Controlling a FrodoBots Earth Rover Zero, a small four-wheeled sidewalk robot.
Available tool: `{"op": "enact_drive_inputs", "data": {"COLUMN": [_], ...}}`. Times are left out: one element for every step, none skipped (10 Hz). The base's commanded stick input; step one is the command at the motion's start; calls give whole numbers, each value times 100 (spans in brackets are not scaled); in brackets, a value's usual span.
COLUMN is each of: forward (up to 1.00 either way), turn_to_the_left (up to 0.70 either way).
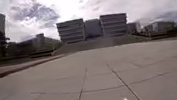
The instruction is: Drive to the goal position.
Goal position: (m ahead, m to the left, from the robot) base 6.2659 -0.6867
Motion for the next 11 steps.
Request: {"op": "enact_drive_inputs", "data": {"forward": [100,100,100,100,100,100,100,100,100,100,100], "turn_to_the_left": [1,1,1,1,1,1,1,1,1,1,1]}}
